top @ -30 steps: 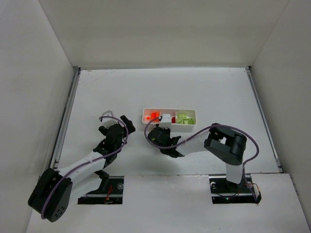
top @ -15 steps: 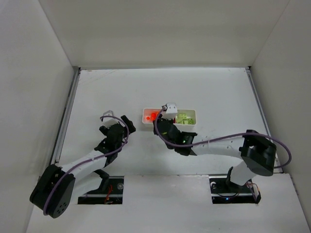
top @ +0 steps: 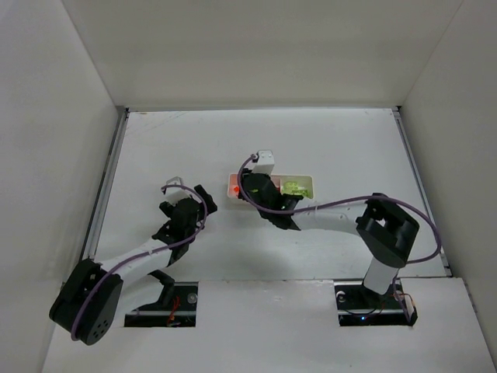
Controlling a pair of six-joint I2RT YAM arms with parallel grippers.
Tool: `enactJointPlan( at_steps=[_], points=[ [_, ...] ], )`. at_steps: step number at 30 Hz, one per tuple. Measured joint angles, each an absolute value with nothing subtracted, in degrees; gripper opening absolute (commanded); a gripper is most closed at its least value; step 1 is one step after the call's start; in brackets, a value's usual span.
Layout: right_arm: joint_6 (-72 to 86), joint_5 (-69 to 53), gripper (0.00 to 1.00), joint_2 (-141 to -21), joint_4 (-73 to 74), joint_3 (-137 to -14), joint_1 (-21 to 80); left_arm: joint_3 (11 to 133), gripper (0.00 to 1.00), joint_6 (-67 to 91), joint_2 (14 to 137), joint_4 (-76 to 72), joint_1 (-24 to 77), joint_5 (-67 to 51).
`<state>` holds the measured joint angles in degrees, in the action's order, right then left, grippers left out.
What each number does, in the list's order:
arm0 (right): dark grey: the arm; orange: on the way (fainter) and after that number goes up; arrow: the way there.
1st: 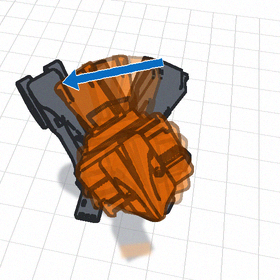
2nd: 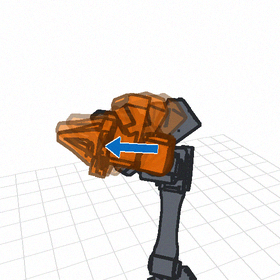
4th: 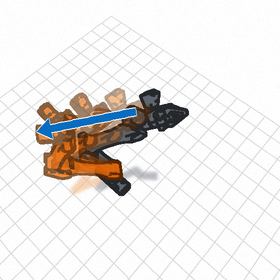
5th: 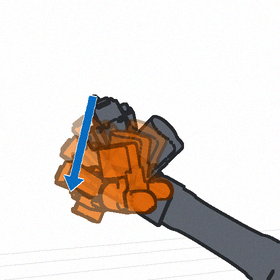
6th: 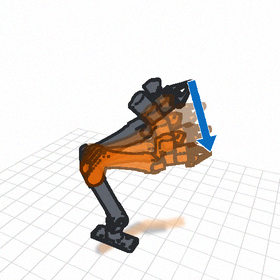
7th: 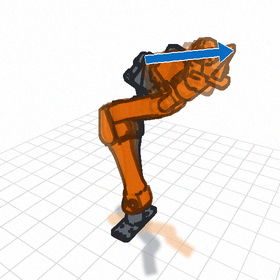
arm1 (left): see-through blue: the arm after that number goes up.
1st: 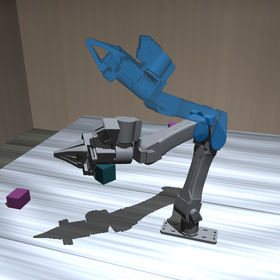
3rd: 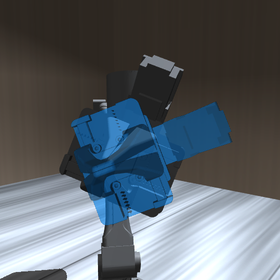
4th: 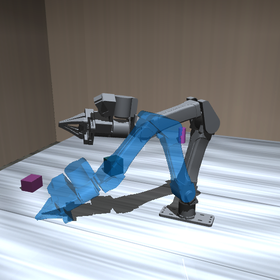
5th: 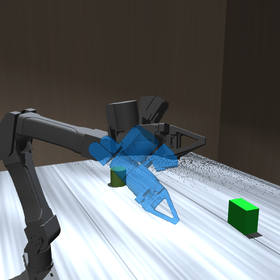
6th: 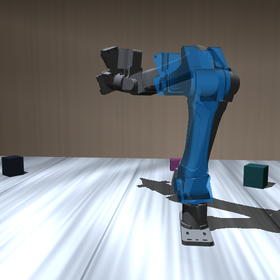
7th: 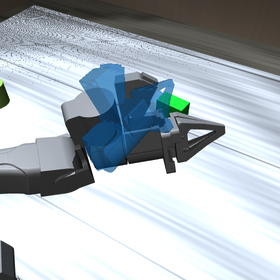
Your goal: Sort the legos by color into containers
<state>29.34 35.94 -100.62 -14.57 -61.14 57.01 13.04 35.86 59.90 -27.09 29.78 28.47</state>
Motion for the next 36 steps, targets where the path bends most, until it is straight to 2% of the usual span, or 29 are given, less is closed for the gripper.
enactJointPlan(
  at_steps=[5,9,11,13,14,15,20,25,36],
  points=[
    [29.39,35.42,0.49,-96.01,-14.59,-58.19,57.04,13.30,1.00,35.86,60.31,-26.94,29.78,28.51],
    [29.80,36.40,0.51,-85.89,-14.70,-50.30,57.06,13.61,1.00,35.86,60.42,-26.63,29.85,29.04],
    [30.35,37.54,0.56,-79.26,-14.61,-45.19,57.06,14.37,1.00,35.90,61.12,-26.04,29.89,29.39],
    [31.33,39.07,0.65,-72.03,-14.22,-39.81,56.99,15.53,1.00,35.92,62.41,-25.43,29.91,29.67],
    [31.92,39.92,0.78,-68.25,-13.93,-37.10,56.80,16.23,1.00,35.90,63.31,-25.19,29.91,29.85],
    [32.80,40.80,1.00,-64.36,-13.54,-34.35,56.25,16.99,1.00,35.92,64.27,-24.82,29.93,30.00],
    [37.67,43.70,1.00,-52.47,-6.92,-26.96,47.09,19.57,1.00,35.86,67.53,-22.79,30.39,30.44],
    [43.46,43.70,1.00,-47.09,2.70,-25.23,37.04,19.70,1.00,35.62,67.66,-22.41,30.65,30.87],
    [47.81,42.00,1.00,-28.01,10.79,-21.47,21.96,19.92,1.00,34.94,66.96,-21.98,31.46,31.29]
  ],
)
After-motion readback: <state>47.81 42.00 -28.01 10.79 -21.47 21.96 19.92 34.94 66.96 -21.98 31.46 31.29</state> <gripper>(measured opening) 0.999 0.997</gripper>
